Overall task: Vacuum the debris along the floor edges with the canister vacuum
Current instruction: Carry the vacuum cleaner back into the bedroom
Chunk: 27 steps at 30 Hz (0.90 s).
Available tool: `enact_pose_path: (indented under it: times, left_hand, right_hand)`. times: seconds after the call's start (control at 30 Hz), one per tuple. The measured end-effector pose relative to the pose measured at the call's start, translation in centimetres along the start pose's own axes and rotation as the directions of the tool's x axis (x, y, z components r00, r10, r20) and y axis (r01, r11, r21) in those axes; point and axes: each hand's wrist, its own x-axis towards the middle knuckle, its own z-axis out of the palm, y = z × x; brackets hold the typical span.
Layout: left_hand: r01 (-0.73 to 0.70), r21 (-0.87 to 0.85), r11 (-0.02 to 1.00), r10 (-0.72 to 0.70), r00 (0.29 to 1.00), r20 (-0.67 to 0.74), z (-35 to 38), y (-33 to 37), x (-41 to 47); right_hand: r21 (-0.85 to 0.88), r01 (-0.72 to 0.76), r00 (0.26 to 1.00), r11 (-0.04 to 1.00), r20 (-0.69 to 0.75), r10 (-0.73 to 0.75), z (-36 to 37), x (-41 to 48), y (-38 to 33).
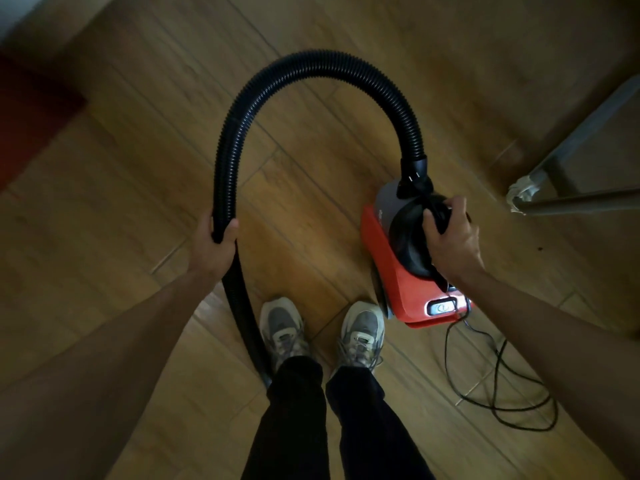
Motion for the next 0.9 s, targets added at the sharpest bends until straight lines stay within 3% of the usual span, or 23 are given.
enact_pose_path:
  times: [0.43,0.63,0.9]
  left_hand:
    - [-0.048,0.146,0.988,0.065,0.991,-0.114,-13.1,16.0,-5.3]
    - [-0.08,0.189,0.979,0.118,0.973,-0.199,-21.3,28.8,-9.8]
    - [-0.232,0.166,0.959,0.272,0.919,-0.287,-31.9,45.5,-17.0]
  right_hand:
    - [-0.017,0.123,0.992,0.992,-0.021,-0.124,-11.7,-2.4,-16.0]
    - [-0.014,0.211,0.974,0.977,-0.078,-0.211,-21.0,-3.2,-29.7]
    - [0.06,0.326,0.92,0.944,-0.25,-0.302,-34.4,-7.1,-47.4]
